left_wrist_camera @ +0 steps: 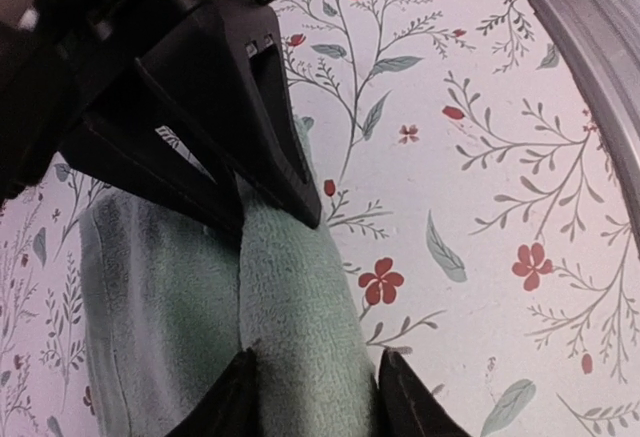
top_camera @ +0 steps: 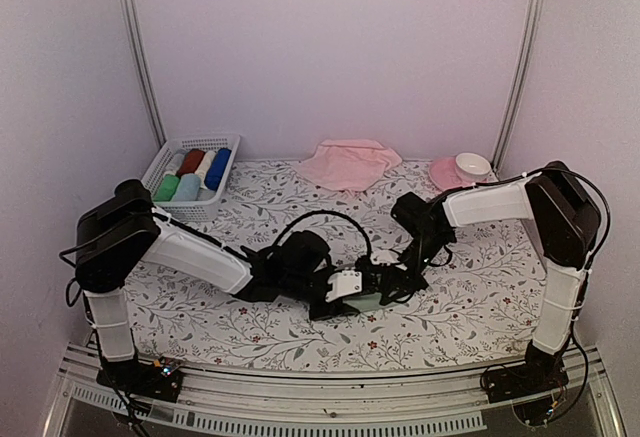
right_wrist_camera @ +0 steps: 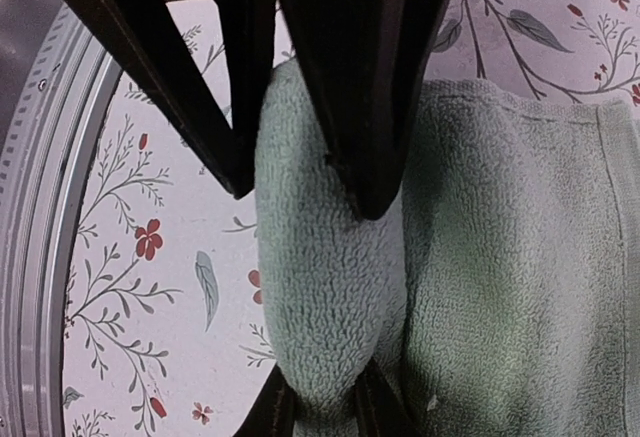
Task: Roll the towels
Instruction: Roll the towel at the center of the board.
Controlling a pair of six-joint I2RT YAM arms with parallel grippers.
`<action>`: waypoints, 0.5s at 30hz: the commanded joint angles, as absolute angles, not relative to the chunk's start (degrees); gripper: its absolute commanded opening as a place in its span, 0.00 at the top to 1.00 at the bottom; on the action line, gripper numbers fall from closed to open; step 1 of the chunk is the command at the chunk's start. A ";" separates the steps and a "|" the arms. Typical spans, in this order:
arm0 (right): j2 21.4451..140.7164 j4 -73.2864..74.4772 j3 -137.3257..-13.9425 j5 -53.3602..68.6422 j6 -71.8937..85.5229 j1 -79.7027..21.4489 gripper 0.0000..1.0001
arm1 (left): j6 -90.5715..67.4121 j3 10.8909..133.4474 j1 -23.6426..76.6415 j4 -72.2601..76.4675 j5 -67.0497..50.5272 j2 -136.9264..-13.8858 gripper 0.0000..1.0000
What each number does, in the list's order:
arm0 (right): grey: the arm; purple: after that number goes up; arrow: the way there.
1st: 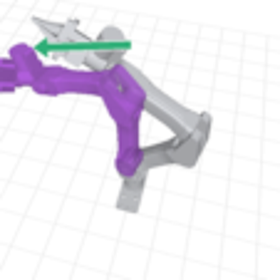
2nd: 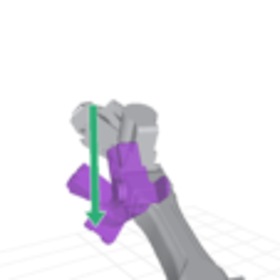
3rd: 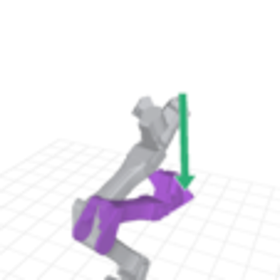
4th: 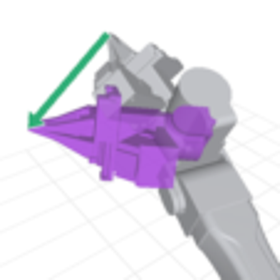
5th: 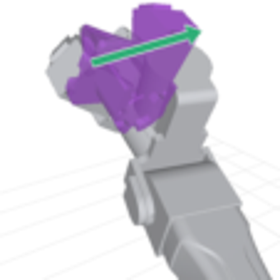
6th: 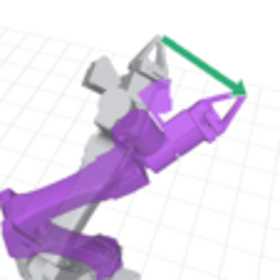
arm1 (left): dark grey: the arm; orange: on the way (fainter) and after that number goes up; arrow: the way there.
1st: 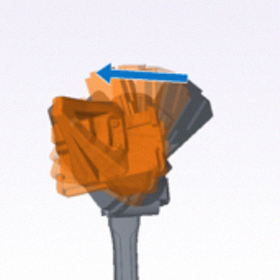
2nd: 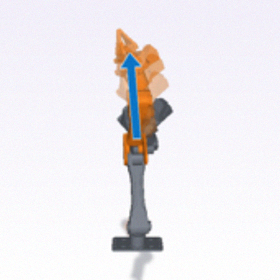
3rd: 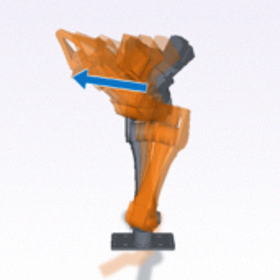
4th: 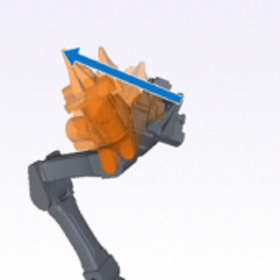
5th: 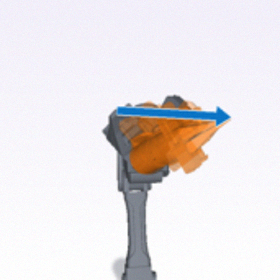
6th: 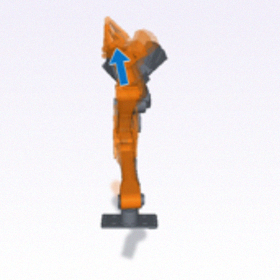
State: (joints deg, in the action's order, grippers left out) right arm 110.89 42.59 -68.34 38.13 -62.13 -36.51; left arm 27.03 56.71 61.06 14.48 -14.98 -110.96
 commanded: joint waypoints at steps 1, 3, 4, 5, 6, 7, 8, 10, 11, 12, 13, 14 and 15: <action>112.38 43.96 -68.82 36.94 -60.91 -36.04 0.84 | 27.25 58.90 61.92 11.84 -12.41 -114.25 0.63; 111.93 43.51 -68.82 36.83 -60.70 -35.83 0.83 | 26.48 59.50 61.91 11.12 -12.21 -114.83 0.70; 111.43 43.13 -68.82 36.89 -60.59 -35.73 0.82 | 25.97 59.85 61.96 10.49 -12.33 -115.05 0.74; 111.02 42.76 -68.82 37.10 -60.50 -35.50 0.82 | 25.43 60.16 61.96 9.86 -12.47 -115.28 0.78; 110.10 42.43 -68.82 37.35 -60.40 -35.29 0.76 | 24.77 60.65 61.92 9.00 -12.50 -115.57 0.82; 109.30 42.12 -68.82 37.69 -60.43 -34.99 0.74 | 23.99 61.29 61.85 8.11 -12.37 -115.88 0.86; 108.40 41.83 -68.62 37.89 -60.53 -34.78 0.71 | 22.62 61.95 61.75 6.96 -12.24 -116.32 0.89; 106.63 41.44 -68.20 38.20 -60.81 -34.26 0.66 | 20.47 62.43 61.48 5.77 -12.52 -116.73 0.93; 105.78 41.26 -67.79 38.43 -61.03 -33.93 0.64 | 19.39 62.27 61.25 5.79 -12.36 -116.84 0.94; 104.99 41.07 -67.30 38.61 -61.27 -33.59 0.62 | 18.36 62.00 61.03 5.86 -12.38 -116.97 0.94; 104.17 40.83 -66.92 38.86 -61.67 -33.28 0.60 | 17.45 61.66 60.75 6.04 -12.78 -117.06 0.94; 103.35 40.64 -66.59 39.11 -61.87 -33.00 0.58 | 16.55 61.21 60.39 6.54 -13.24 -117.07 0.94; 102.57 40.57 -66.34 39.87 -62.15 -32.52 0.56 | 15.76 60.96 59.90 6.87 -13.78 -117.11 0.94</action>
State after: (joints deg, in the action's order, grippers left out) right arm 107.68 41.85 -67.46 37.39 -60.86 -33.63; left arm 21.26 62.04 61.01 10.76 -13.56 -114.78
